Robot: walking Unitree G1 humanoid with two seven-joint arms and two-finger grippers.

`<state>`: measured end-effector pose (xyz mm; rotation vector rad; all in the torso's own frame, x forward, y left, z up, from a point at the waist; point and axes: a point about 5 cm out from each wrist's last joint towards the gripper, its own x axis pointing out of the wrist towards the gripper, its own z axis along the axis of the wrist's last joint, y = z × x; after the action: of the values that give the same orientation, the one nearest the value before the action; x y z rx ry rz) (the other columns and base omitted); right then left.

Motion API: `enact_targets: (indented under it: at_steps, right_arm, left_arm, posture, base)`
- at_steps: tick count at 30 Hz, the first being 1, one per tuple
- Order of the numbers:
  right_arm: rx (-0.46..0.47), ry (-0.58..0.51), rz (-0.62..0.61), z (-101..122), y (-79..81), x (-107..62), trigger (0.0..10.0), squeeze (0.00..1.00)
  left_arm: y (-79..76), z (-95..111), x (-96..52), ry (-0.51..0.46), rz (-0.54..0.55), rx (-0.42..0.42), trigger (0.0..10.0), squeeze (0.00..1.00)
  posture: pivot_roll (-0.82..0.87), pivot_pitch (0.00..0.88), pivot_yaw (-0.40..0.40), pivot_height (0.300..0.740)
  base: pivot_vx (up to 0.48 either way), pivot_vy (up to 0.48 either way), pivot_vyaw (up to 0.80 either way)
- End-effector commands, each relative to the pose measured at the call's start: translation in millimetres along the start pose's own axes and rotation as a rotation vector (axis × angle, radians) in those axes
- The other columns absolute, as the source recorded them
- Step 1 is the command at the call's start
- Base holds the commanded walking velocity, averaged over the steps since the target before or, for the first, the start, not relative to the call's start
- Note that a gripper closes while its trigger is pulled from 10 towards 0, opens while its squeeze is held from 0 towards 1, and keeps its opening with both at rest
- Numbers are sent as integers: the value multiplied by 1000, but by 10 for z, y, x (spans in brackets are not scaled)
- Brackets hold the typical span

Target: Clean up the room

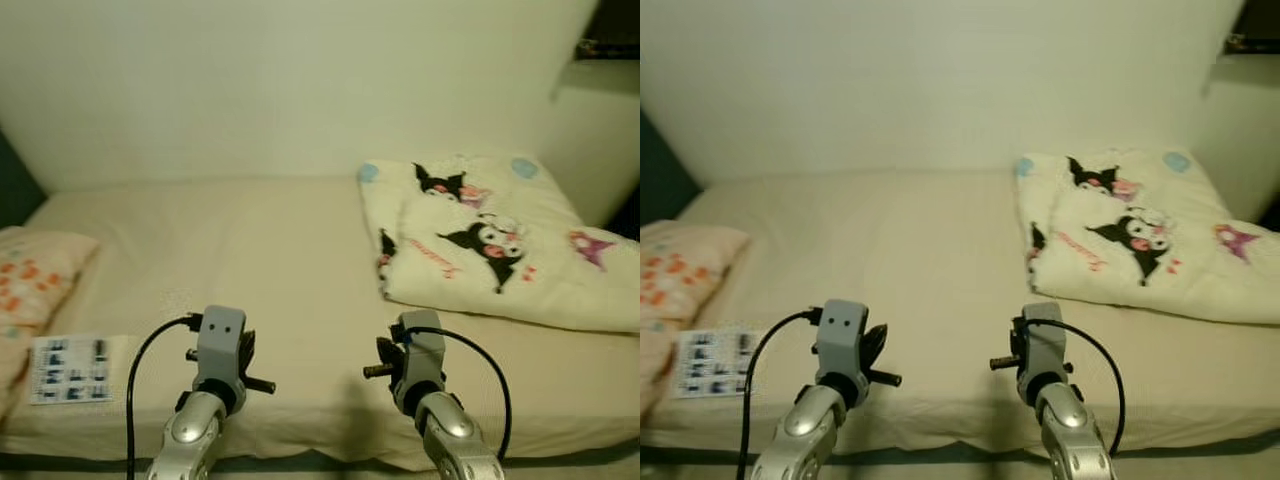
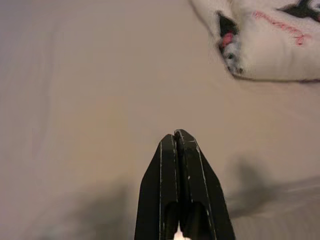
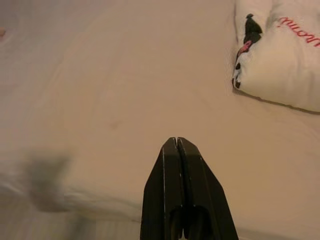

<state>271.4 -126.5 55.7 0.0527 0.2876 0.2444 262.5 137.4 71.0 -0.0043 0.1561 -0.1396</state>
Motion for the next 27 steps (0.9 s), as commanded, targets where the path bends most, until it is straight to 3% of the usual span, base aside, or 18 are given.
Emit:
enact_targets:
  at_steps: [1,10,27]
  right_arm:
    - [-2,3,4,-2,-5,-13,10000,0]
    - [-12,4,19,-3,10,-24,10000,0]
    - [-12,10,26,-10,20,-38,10000,0]
  left_arm:
    - [13,-8,-16,5,4,10,10000,0]
    - [9,-14,-21,10,1,12,10000,0]
    - [7,-19,-39,14,0,11,10000,0]
  posture:
    - [-76,116,15,740]
    - [-76,120,16,740]
    - [-74,126,15,740]
  base:
    - [0,-480,0]
    - [0,-480,0]
    - [0,-480,691]
